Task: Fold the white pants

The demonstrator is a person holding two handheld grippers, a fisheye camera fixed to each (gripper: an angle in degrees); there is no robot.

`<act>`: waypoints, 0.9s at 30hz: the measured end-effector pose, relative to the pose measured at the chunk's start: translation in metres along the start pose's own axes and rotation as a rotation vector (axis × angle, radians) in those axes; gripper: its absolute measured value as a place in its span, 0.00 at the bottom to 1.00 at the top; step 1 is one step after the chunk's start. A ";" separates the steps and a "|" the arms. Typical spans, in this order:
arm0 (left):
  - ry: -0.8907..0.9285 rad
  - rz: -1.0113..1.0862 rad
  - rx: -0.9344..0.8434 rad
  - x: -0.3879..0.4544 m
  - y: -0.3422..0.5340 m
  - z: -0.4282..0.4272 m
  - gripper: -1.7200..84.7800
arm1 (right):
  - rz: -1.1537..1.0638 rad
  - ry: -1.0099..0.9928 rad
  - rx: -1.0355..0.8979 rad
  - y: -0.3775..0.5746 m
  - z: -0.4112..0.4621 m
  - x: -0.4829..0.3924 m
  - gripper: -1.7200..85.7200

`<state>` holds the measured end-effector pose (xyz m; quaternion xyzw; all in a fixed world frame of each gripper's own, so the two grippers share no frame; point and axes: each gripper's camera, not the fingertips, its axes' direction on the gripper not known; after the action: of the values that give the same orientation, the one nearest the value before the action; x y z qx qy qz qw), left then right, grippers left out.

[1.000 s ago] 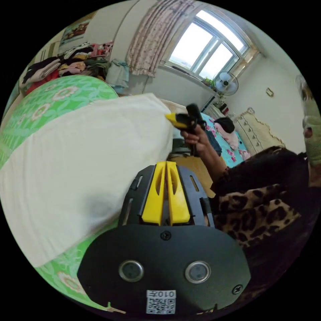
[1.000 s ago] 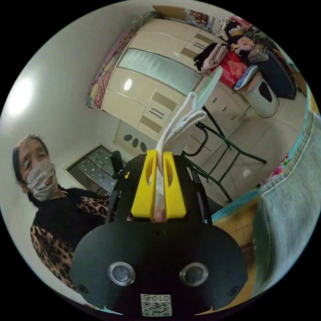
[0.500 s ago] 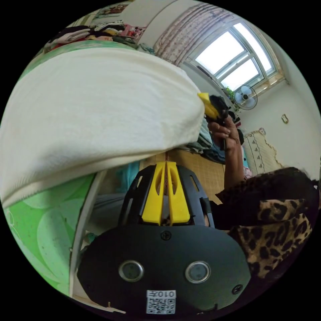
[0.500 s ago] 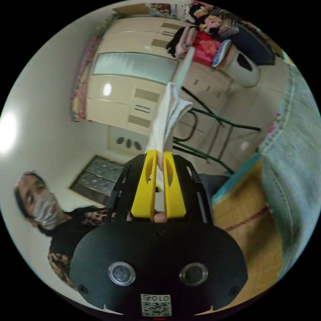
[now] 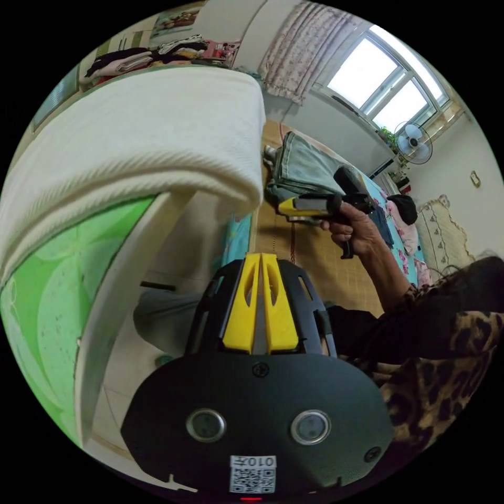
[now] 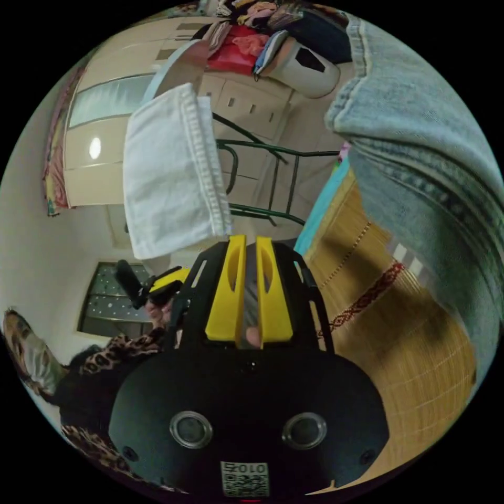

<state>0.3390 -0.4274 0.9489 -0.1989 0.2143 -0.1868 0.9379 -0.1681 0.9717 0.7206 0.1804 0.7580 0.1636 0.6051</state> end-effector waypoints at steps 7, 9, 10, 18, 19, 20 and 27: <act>0.009 -0.041 0.029 -0.002 0.005 -0.002 0.02 | -0.087 -0.352 0.016 -0.001 0.026 0.019 0.25; 0.000 -0.026 0.049 0.003 0.008 -0.006 0.02 | -0.111 -0.369 0.052 -0.003 0.026 0.019 0.28; -0.003 -0.025 0.052 0.004 0.009 -0.007 0.02 | -0.138 -0.370 0.062 -0.004 0.027 0.018 0.30; -0.047 -0.057 0.110 0.002 0.018 -0.017 0.02 | -0.168 -0.636 0.054 -0.008 0.066 0.034 0.39; -0.060 -0.054 0.120 0.003 0.018 -0.020 0.02 | -0.151 -0.699 0.084 -0.006 0.070 0.038 0.40; -0.083 -0.049 0.138 0.004 0.018 -0.024 0.02 | -0.151 -0.752 0.106 -0.005 0.074 0.041 0.39; -0.106 -0.025 0.166 0.008 0.025 -0.031 0.02 | -0.237 -0.957 0.116 0.001 0.066 0.036 0.16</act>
<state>0.3371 -0.4184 0.9091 -0.1325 0.1458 -0.2050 0.9587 -0.1112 0.9910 0.6764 0.1814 0.4182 -0.0501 0.8887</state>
